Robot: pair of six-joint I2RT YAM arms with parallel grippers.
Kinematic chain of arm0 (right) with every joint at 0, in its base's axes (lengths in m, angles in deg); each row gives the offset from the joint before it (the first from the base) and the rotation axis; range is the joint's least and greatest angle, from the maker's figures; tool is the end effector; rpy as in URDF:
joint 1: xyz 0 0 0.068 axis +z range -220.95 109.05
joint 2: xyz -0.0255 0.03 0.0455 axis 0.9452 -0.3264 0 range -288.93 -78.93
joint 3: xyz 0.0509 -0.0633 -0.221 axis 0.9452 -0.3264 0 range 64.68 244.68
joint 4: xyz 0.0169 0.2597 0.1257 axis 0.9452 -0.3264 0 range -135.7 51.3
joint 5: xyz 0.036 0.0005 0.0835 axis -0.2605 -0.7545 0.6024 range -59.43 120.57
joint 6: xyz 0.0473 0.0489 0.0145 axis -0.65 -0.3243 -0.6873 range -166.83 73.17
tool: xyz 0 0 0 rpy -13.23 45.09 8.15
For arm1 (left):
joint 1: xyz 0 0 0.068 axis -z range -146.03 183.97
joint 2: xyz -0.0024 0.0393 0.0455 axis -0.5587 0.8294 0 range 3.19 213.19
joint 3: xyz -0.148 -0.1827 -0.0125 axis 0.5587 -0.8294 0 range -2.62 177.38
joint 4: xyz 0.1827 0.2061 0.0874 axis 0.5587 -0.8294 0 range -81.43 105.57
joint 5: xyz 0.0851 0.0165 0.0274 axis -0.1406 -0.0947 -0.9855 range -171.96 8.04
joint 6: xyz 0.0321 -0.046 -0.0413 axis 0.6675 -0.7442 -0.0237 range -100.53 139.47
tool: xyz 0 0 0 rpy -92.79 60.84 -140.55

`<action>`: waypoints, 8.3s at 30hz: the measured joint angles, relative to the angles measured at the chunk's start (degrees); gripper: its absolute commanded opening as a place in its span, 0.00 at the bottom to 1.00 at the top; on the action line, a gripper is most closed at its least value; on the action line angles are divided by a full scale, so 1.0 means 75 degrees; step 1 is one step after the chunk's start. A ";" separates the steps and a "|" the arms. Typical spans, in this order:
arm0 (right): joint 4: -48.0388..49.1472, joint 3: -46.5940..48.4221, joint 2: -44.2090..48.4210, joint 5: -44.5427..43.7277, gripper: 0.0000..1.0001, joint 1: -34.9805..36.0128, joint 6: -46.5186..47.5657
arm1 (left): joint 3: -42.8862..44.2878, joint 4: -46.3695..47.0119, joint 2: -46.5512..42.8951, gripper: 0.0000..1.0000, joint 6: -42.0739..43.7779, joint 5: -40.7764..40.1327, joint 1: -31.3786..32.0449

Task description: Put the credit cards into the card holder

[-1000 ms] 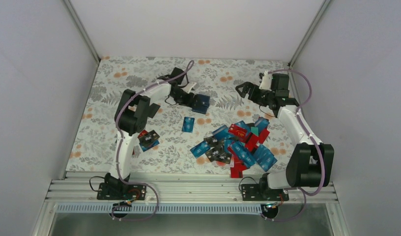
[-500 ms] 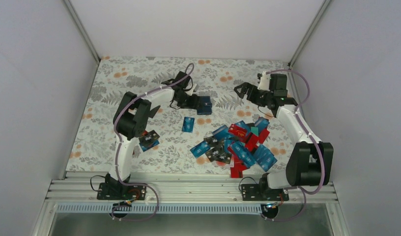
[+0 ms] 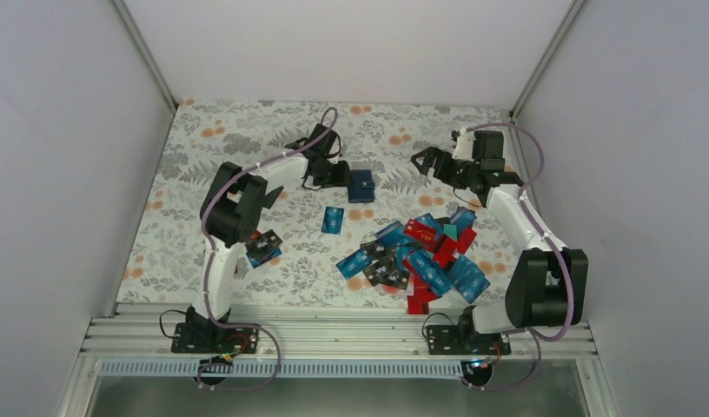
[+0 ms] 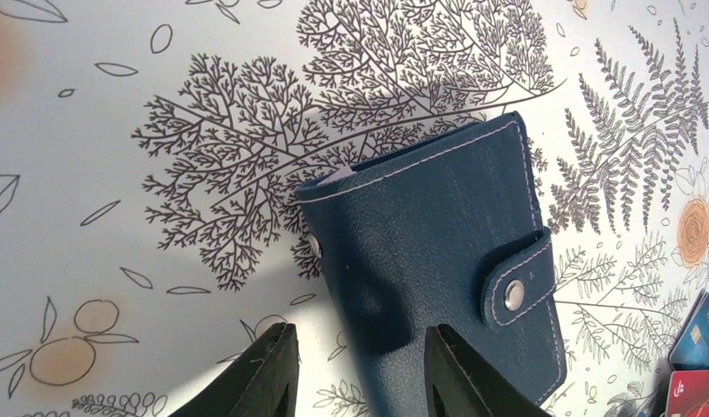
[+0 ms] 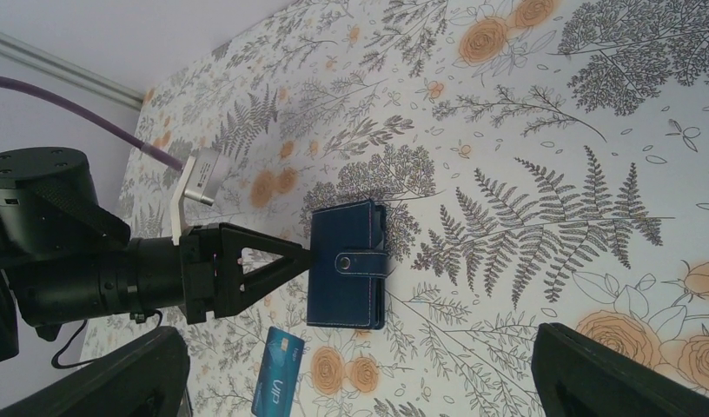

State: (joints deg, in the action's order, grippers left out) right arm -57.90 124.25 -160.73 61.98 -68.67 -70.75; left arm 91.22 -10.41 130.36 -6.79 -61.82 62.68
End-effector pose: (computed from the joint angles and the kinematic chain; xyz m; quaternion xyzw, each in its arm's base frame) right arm 0.3547 0.0437 0.2074 0.0554 0.8827 0.3301 0.3297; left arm 0.4142 -0.2491 0.0830 0.0667 0.9483 -0.2699 0.1533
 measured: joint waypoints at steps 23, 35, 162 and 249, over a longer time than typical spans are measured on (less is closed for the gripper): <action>0.0064 -0.0175 -0.0003 0.0323 0.92 0.0778 0.0050 | -0.0877 0.1102 -0.0554 0.02 -0.0358 0.0440 0.0047; 0.0906 -0.0198 -0.1154 0.2133 0.79 0.0997 0.0201 | -0.1317 0.1227 -0.2556 0.02 0.0303 0.1099 0.0035; -0.0702 0.1722 -0.1480 -0.1906 0.73 0.4747 -0.1993 | -0.5115 0.1189 -0.6691 0.02 0.0766 -0.1408 0.0892; 0.0000 0.1504 -0.2194 -0.0956 0.05 0.4645 -0.0347 | -0.5024 0.0076 -0.6869 0.02 -0.0140 -0.2279 0.1072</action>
State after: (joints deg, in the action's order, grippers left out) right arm -57.90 135.53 -177.19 54.82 -33.83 -73.35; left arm 53.54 -9.84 78.85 -7.84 -78.91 70.72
